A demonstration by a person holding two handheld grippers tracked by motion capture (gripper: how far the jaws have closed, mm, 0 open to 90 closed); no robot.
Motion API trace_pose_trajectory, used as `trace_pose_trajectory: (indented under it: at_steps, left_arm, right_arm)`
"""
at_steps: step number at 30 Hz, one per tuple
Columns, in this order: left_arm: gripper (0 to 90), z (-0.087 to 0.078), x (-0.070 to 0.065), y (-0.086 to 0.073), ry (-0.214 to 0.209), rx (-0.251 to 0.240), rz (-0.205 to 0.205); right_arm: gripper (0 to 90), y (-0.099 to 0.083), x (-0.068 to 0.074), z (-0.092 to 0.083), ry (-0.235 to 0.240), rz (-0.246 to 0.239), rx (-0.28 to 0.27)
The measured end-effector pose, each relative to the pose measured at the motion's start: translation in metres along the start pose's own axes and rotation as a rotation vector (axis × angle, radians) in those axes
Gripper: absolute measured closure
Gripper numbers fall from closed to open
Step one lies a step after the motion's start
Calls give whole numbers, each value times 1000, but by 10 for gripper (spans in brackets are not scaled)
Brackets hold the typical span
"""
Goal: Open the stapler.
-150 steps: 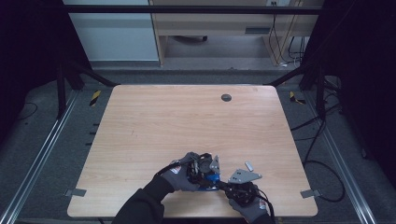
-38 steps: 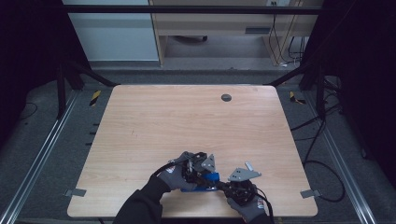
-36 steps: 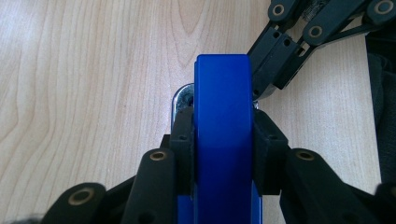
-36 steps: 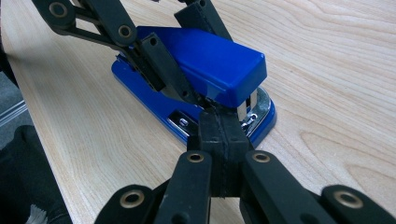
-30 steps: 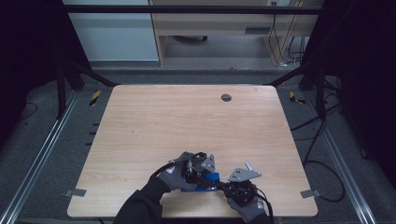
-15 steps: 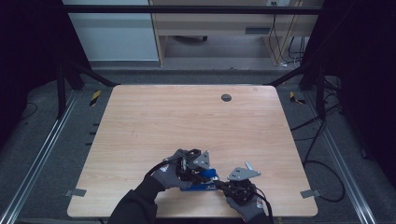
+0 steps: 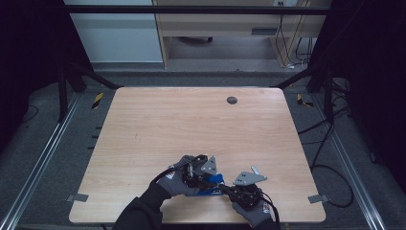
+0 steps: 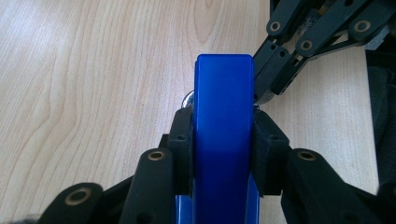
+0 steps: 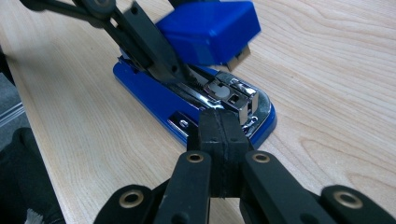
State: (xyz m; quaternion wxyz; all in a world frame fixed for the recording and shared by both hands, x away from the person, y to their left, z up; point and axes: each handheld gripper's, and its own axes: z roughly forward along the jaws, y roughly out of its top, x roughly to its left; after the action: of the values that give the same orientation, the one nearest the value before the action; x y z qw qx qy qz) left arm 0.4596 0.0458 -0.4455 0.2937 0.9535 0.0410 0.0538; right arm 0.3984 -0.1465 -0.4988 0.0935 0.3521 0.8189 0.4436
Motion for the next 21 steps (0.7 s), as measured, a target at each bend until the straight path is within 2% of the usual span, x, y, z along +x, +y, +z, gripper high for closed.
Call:
trace_pose_trajectory:
  at_steps: [3,8,12,16,21]
  left_arm:
    - [649,1,0,-1,0,-10,-7]
    - [647,0,0,-2,4,-17,-12]
    - [647,-1,0,-3,3,-27,-18]
    - [646,-3,0,-5,1,-48,-32]
    - [646,-3,0,-5,0,-49,-33]
  right_arm:
    - [900,-1,0,-2,2,-8,3]
    - [900,-1,-2,-9,30,-31,-21]
    - [900,0,-3,-16,22,-53,-42]
    - [900,1,-5,-20,13,-56,-56]
    - [900,3,-7,-20,10,-58,-66]
